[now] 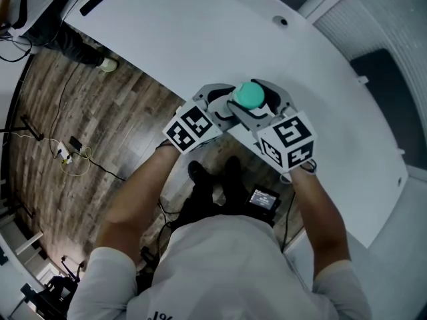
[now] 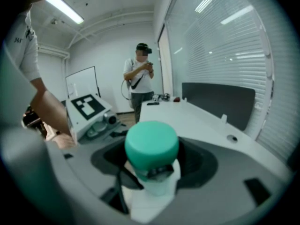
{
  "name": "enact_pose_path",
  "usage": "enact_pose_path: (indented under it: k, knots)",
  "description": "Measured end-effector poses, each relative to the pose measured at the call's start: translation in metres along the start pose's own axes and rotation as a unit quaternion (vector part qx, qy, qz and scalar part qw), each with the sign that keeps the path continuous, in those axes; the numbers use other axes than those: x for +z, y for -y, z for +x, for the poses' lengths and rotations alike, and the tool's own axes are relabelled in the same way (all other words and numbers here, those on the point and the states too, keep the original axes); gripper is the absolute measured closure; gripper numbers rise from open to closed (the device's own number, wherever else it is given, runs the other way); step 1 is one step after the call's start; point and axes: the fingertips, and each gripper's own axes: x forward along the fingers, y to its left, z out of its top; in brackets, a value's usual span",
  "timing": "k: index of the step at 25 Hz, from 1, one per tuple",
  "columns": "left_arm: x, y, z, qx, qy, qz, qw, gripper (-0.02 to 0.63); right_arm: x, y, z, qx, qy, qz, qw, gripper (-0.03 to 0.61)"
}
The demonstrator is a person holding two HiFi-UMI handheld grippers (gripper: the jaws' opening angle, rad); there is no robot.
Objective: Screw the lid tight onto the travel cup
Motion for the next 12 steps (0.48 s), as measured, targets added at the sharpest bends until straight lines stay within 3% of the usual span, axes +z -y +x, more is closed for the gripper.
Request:
enact_pose_path:
  k: [5,12]
  knots:
    - [0.0035,-0.0009,0.0028,-0.007,-0.006,0.019,0.9998,0.298,-0.0031,0.0010,0.0030,-0.001,-0.010,-0.017,1.000,0.258]
    - [0.0046,-0.0032,0.0048,0.010,0.011,0.003,0.9999,0.299,-0.0046,0.0028,0.0057,-0.011,-0.012,-0.030,0.999,0.258]
